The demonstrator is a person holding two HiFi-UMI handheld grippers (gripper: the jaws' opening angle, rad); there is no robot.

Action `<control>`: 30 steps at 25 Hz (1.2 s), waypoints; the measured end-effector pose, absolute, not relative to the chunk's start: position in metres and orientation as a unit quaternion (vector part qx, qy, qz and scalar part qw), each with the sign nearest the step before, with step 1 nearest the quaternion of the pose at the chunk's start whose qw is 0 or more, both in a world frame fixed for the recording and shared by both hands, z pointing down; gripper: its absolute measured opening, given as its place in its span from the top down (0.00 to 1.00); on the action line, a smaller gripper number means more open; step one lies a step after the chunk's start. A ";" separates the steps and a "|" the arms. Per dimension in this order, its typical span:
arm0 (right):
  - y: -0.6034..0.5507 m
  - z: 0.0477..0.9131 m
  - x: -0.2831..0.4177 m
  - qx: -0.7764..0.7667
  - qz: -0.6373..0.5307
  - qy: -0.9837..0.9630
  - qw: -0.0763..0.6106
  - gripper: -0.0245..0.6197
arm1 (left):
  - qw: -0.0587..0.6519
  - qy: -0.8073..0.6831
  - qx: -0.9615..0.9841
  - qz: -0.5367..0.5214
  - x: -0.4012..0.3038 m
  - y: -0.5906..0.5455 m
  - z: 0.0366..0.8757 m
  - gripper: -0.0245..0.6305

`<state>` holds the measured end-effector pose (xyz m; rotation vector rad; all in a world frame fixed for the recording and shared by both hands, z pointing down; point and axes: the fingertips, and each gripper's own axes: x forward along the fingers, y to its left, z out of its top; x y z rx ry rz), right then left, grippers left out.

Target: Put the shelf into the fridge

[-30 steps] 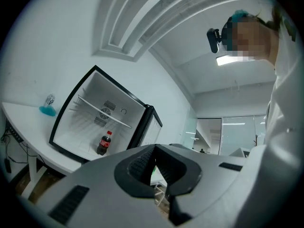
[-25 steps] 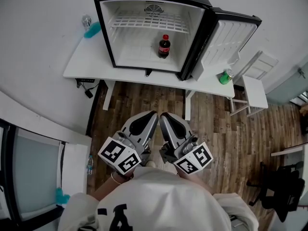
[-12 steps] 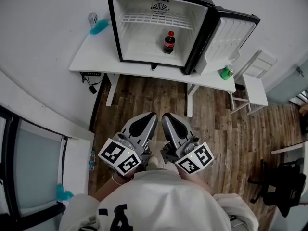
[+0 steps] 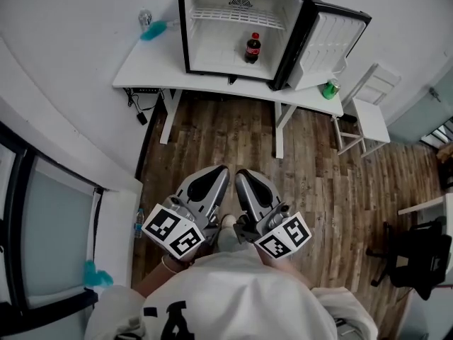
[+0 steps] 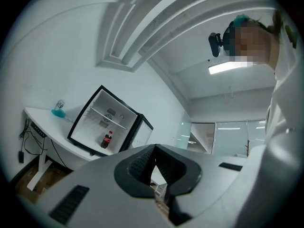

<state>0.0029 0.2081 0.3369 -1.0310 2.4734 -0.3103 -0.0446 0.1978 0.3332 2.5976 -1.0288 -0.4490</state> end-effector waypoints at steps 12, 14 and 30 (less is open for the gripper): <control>0.318 0.335 -0.029 -0.379 -0.102 0.894 0.217 0.91 | 0.135 -0.352 0.913 -0.157 -0.074 0.301 0.325 0.95; 0.329 0.335 -0.033 -0.378 -0.104 0.894 0.216 0.91 | 0.133 -0.349 0.914 -0.158 -0.075 0.311 0.322 0.95; 0.352 0.325 -0.031 -0.389 -0.059 0.896 0.207 0.91 | 0.125 -0.350 0.913 -0.169 -0.079 0.332 0.315 0.95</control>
